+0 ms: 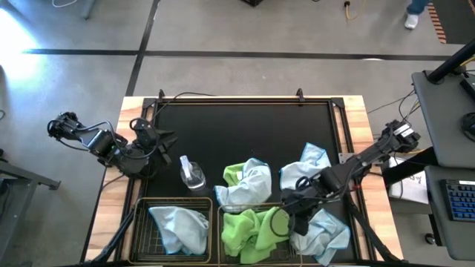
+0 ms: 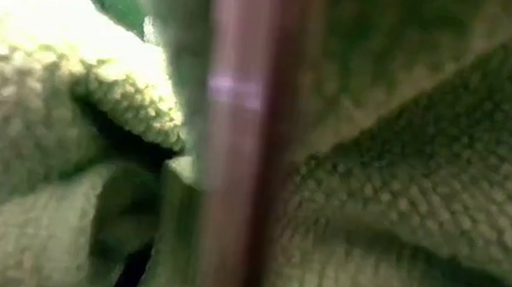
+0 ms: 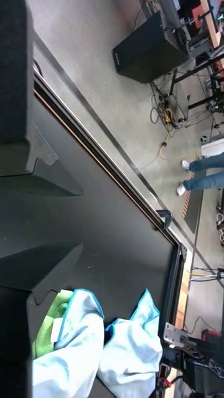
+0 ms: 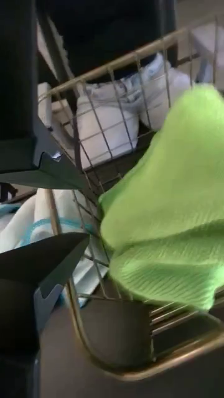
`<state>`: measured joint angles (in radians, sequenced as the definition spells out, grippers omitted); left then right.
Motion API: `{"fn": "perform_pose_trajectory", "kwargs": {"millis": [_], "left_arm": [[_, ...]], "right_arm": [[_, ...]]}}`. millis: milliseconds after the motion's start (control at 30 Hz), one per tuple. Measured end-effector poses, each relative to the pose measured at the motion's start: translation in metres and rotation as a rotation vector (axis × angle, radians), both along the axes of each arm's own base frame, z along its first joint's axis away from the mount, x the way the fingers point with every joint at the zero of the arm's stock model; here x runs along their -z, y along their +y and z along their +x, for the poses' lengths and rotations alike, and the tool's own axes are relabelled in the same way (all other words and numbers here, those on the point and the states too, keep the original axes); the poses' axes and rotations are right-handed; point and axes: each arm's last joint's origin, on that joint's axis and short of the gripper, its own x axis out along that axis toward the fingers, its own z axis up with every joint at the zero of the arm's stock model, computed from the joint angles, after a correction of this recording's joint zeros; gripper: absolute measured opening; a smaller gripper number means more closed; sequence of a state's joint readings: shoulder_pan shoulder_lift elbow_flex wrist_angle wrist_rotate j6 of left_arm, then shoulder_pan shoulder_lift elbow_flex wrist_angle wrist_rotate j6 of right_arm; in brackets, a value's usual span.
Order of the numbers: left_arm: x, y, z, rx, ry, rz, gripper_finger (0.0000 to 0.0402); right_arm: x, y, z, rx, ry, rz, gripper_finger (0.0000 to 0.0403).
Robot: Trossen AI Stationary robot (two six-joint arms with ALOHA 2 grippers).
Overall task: Sort microfiber towel by color & place in baskets
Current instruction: Put the white microfiber cloth into the left wire basket
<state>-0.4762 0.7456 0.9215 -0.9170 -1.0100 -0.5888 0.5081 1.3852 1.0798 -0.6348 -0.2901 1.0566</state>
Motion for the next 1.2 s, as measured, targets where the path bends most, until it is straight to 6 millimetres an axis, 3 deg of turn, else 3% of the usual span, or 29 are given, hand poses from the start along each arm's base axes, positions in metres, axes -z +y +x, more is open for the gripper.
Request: {"fn": "perform_pose_trajectory", "kwargs": {"millis": [233,367,567,733,867,1200], "left_arm": [[-0.001,0.000,0.001,0.000,-0.010,-0.006,0.0113],[-0.001,0.000,0.001,0.001,-0.009,-0.004,0.0113],[-0.001,0.000,0.001,0.001,-0.009,-0.003,0.0113],[-0.001,0.000,0.001,0.001,-0.009,-0.003,0.0113],[-0.001,0.000,0.001,0.002,-0.007,-0.001,0.0113],[-0.001,0.000,0.001,0.009,0.004,0.013,0.0113]], "right_arm": [[0.001,0.003,0.005,-0.094,-0.076,-0.033,0.0120],[-0.016,0.006,0.013,-0.132,-0.205,-0.048,0.0119],[-0.036,-0.001,0.024,-0.092,-0.370,-0.222,0.0119],[-0.047,-0.015,0.034,0.043,-0.471,-0.438,0.0120],[-0.046,-0.032,0.037,0.095,-0.430,-0.549,0.0119],[-0.040,-0.074,0.045,0.228,-0.310,-0.617,0.0118]]}}
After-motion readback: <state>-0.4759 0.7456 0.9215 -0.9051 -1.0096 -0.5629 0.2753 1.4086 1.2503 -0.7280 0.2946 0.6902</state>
